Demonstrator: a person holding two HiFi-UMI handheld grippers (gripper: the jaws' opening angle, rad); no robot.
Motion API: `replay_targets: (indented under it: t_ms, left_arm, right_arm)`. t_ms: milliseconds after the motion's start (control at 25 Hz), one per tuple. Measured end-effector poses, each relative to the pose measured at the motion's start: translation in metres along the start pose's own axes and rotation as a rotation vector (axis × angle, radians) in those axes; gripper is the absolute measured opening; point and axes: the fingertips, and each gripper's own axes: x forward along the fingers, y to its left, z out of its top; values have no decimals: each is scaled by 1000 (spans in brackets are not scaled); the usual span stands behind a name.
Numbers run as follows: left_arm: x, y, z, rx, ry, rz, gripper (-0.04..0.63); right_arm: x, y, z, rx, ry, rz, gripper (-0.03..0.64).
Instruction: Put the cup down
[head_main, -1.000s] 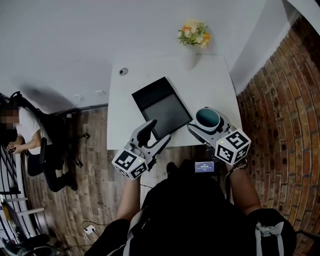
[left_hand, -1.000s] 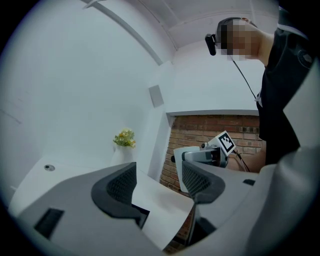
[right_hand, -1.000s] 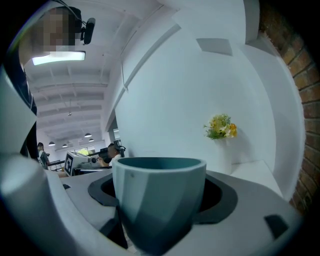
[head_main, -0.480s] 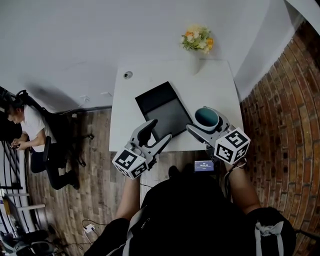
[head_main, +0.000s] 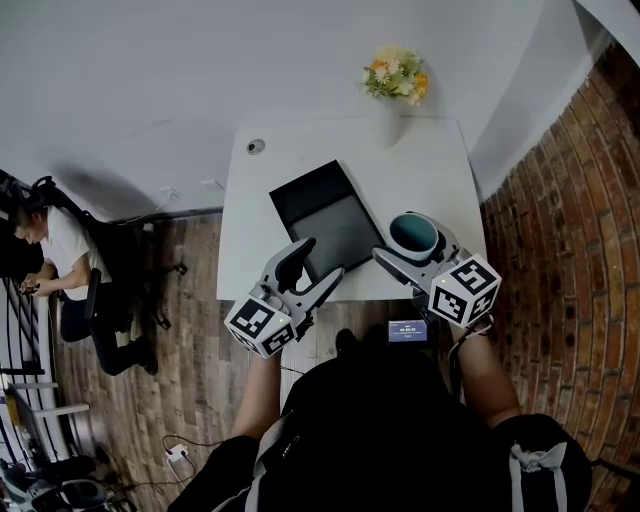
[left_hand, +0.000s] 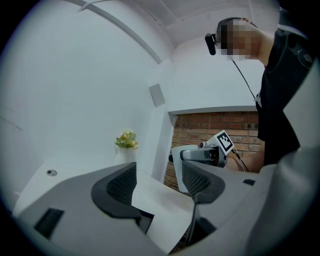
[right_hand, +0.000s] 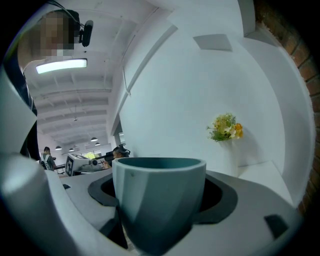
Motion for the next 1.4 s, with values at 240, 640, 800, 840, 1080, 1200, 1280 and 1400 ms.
replay_targets:
  t_ms: [240, 640, 800, 840, 1080, 1200, 1280, 1400]
  left_arm:
    - [0, 1, 0, -17, -6, 5, 291]
    - [-2, 13, -6, -72, -15, 31, 291]
    - [-2, 17, -16, -106, -5, 48, 288]
    - [-1, 19, -18, -111, -4, 50, 287]
    - [1, 24, -23, -138, -11, 70, 285]
    - [-1, 29, -21, -149, -25, 87, 282]
    - [-2, 35, -19, -157, -38, 99, 281]
    - [-3, 46, -16, -165, -61, 126, 279]
  right_arm:
    - [5, -2, -4, 0, 20, 12, 404]
    - [44, -13, -14, -45, 90, 73, 405]
    - [64, -18, -30, -62, 142, 97, 405]
    - [70, -21, -36, -72, 158, 101, 405]
    - [125, -44, -79, -116, 274, 122, 405]
    - [164, -62, -91, -107, 273, 98, 405]
    - [192, -74, -94, -98, 244, 72, 405]
    - [233, -91, -92, -96, 174, 29, 405]
